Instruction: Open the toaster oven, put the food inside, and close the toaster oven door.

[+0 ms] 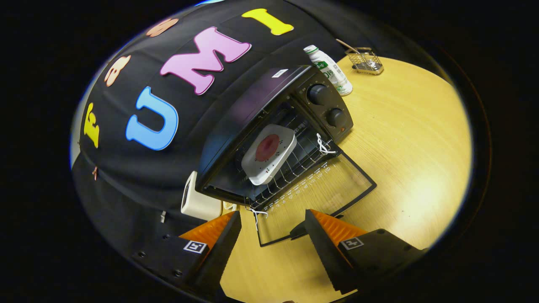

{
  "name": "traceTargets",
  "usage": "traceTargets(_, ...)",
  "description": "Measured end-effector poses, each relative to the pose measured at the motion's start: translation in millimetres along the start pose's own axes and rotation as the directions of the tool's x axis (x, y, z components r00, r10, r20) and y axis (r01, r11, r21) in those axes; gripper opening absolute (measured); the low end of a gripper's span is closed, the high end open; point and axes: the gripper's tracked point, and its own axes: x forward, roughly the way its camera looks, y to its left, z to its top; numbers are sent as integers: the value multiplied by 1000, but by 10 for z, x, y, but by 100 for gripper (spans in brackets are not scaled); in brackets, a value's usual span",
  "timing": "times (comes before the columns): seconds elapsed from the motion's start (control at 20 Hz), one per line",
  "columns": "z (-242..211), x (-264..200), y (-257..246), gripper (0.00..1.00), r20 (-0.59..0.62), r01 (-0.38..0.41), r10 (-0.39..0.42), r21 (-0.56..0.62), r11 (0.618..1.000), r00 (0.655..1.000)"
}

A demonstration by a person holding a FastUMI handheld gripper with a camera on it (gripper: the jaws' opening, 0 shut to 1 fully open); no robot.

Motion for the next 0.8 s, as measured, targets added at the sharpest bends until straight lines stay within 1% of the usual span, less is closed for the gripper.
traceTargets(0.1,-82,-81,-40,99,-12,12,-13,-107,994,1000)
traceTargets(0.2,-198,-149,-74,99,-20,25,-30,-223,975,999)
traceTargets(0.3,-312,-202,-143,99,-24,42,-54,-350,936,998)
traceTargets(0.45,-488,-239,-355,99,-30,99,-131,-494,864,991)
traceTargets(0.55,-515,-281,-500,99,-20,140,-180,-551,823,983)
traceTargets(0.8,-582,-138,-749,99,-21,211,-285,-619,757,958)
